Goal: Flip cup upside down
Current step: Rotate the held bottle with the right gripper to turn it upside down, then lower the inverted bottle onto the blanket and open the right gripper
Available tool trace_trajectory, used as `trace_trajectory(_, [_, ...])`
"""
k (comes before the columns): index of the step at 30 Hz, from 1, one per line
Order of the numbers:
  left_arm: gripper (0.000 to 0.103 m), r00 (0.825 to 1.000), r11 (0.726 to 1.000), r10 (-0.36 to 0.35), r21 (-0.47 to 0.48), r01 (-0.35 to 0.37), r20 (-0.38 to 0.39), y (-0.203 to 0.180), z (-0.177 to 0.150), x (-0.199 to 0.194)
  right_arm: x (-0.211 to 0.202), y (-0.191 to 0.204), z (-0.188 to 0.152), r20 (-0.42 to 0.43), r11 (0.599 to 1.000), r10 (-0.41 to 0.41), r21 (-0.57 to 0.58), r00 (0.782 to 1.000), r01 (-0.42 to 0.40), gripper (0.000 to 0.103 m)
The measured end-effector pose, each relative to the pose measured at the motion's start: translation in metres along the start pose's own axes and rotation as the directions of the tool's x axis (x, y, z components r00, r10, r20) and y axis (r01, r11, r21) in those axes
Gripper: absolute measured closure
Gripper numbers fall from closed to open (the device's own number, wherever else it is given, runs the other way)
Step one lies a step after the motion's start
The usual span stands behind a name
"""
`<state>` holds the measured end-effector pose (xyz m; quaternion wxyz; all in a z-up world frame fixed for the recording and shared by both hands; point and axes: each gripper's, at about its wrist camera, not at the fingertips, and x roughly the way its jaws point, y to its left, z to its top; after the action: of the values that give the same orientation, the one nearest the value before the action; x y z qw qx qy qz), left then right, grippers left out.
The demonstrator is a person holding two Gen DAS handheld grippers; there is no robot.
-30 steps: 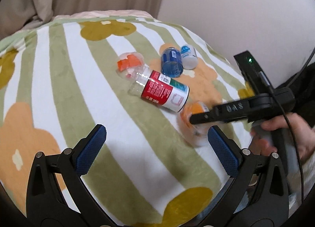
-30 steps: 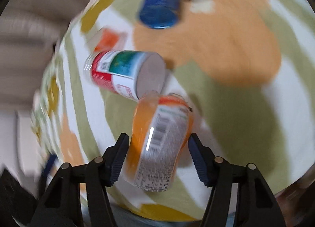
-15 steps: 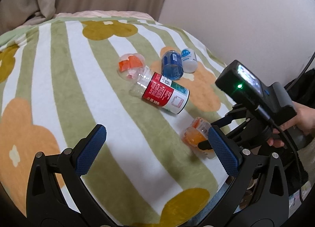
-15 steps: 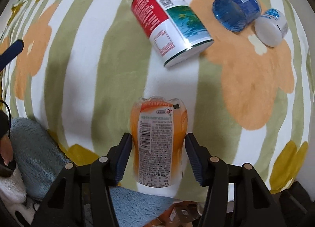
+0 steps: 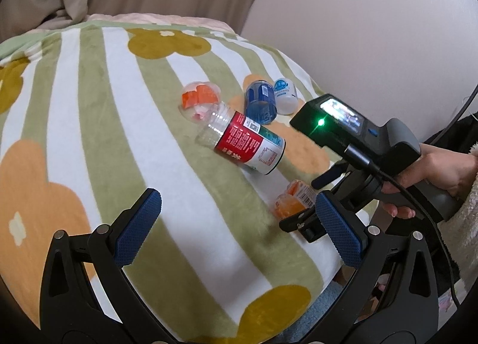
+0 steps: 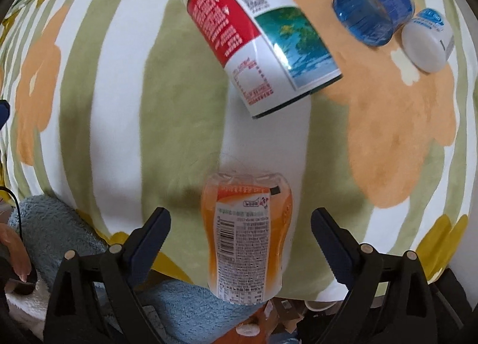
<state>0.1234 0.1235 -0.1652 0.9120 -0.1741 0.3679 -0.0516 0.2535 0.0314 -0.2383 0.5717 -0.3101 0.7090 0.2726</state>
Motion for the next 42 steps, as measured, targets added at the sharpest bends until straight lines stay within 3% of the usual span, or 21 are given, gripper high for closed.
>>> trace_trajectory(3, [0.000, 1.000, 1.000, 0.000, -0.001, 0.000, -0.002, -0.001, 0.000, 0.000, 0.015, 0.005, -0.003, -0.010, 1.000, -0.001, -0.015, 1.000, 0.001, 0.040])
trace_trajectory(5, [0.000, 1.000, 1.000, 0.000, 0.001, 0.000, -0.005, -0.001, 0.000, 0.001, 0.022, 0.006, -0.003, 0.002, 1.000, 0.000, -0.003, 1.000, 0.000, 0.047])
trace_trajectory(8, [0.000, 1.000, 1.000, 0.003, 0.010, -0.003, -0.009, -0.003, -0.001, 0.002, 0.022, -0.002, -0.007, 0.049, 1.000, 0.019, 0.005, 0.999, -0.019, 0.047])
trace_trajectory(10, [0.000, 1.000, 1.000, 0.004, 0.015, -0.004, -0.004, -0.004, -0.001, 0.000, 0.015, -0.005, -0.020, 0.148, 0.999, 0.049, 0.011, 0.988, -0.051, 0.047])
trace_trajectory(12, [0.000, 1.000, 1.000, -0.001, 0.015, 0.001, 0.006, -0.004, -0.002, -0.002, 0.000, -0.010, -0.042, 0.317, 0.993, 0.110, 0.016, 0.942, -0.121, 0.047])
trace_trajectory(14, [0.000, 1.000, 1.000, -0.013, 0.013, 0.013, 0.027, -0.005, -0.002, -0.007, -0.009, -0.016, -0.073, 0.524, 0.988, 0.121, 0.022, 0.843, -0.155, 0.047])
trace_trajectory(15, [0.000, 0.999, 1.000, -0.018, 0.014, 0.017, 0.035, -0.005, -0.003, -0.009, -0.009, -0.018, -0.090, 0.628, 0.986, 0.107, 0.034, 0.771, -0.164, 0.047])
trace_trajectory(18, [0.000, 0.998, 0.999, -0.015, 0.030, 0.013, 0.060, -0.010, -0.003, -0.012, 0.012, -0.022, -0.129, 0.853, 0.981, 0.013, 0.091, 0.522, -0.173, 0.047])
trace_trajectory(19, [0.000, 0.998, 0.999, -0.010, 0.040, 0.007, 0.067, -0.013, -0.003, -0.013, -0.004, -0.023, -0.119, 0.882, 0.979, -0.004, 0.101, 0.472, -0.180, 0.047])
trace_trajectory(21, [0.000, 0.997, 0.999, 0.000, 0.054, -0.004, 0.073, -0.016, -0.004, -0.013, 0.023, -0.019, -0.124, 0.918, 0.970, -0.073, 0.156, 0.389, -0.188, 0.047])
trace_trajectory(24, [0.000, 0.996, 0.998, 0.003, 0.061, -0.009, 0.084, -0.018, -0.003, -0.013, 0.018, -0.012, -0.115, 0.929, 0.965, -0.140, 0.206, 0.344, -0.165, 0.047])
trace_trajectory(28, [0.000, 0.996, 0.999, 0.003, 0.053, -0.008, 0.085, -0.015, -0.002, -0.012, 0.005, -0.007, -0.124, 0.931, 0.973, -0.182, 0.216, 0.317, -0.076, 0.047])
trace_trajectory(33, [0.000, 0.996, 0.999, 0.004, 0.051, -0.008, 0.091, -0.015, -0.001, -0.013, 0.005, 0.004, -0.136, 0.926, 0.975, -0.210, 0.221, 0.313, 0.001, 0.047])
trace_trajectory(42, [0.000, 0.999, 0.998, 0.017, 0.063, -0.020, 0.039, -0.017, -0.003, -0.002, 0.009, 0.009, -0.146, 0.918, 0.967, -0.243, 0.253, 0.313, 0.008, 0.047])
